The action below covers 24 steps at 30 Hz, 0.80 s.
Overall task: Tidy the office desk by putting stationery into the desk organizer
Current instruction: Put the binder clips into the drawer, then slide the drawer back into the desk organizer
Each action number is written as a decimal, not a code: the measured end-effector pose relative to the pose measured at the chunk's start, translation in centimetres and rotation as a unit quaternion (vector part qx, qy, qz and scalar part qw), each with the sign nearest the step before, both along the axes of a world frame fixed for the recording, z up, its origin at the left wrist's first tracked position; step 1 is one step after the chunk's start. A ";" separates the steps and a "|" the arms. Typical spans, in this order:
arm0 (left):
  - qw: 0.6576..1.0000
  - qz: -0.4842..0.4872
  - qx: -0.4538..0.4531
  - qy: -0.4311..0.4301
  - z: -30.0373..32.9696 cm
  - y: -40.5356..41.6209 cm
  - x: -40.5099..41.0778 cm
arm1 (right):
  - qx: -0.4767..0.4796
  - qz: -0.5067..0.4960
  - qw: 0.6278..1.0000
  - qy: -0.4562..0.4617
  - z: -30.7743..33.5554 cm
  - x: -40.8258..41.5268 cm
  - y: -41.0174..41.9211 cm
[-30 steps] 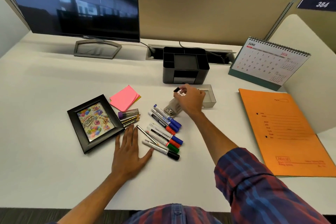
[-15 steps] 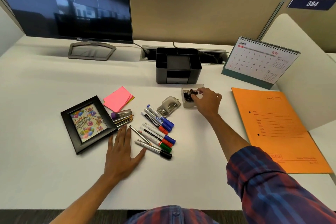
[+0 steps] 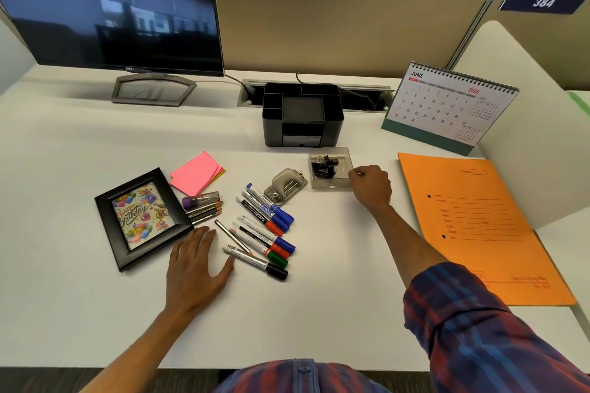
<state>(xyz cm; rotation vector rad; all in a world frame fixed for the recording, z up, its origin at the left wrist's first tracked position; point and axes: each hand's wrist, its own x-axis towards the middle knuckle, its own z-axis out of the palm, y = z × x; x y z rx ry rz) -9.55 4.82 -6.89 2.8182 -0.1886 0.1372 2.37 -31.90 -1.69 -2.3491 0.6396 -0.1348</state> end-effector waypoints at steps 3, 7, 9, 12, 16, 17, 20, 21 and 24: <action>0.999 0.016 -0.031 -0.032 0.3 -0.6 0.0 | 0.015 -0.003 1.000 -0.014 -0.1 0.0 -0.2; 0.996 0.019 -0.063 -0.058 1.2 -2.6 0.4 | 0.016 -0.002 0.999 -0.040 0.1 -0.3 -0.1; 0.995 0.011 -0.077 -0.067 1.7 -3.8 0.7 | 0.022 0.002 0.998 -0.054 0.3 -0.4 0.1; 0.993 -0.012 -0.085 -0.083 2.7 -5.7 1.4 | 0.029 0.006 0.997 -0.072 0.5 -0.6 0.3; 0.990 -0.039 -0.108 -0.078 4.2 -8.6 3.5 | 0.045 0.014 0.995 -0.090 1.3 -0.8 0.9; 0.990 -0.041 -0.118 -0.070 4.5 -9.3 4.0 | 0.046 0.016 0.994 -0.095 1.6 -0.8 1.1; 0.988 -0.049 -0.146 -0.034 5.2 -11.5 5.4 | 0.046 0.021 0.993 -0.108 2.2 -0.8 1.8; 0.987 -0.051 -0.152 -0.016 5.5 -12.2 5.9 | 0.047 0.021 0.992 -0.112 2.4 -0.8 2.0; 0.983 -0.057 -0.174 0.025 6.2 -13.8 7.4 | 0.044 0.022 0.991 -0.125 3.0 -0.6 2.6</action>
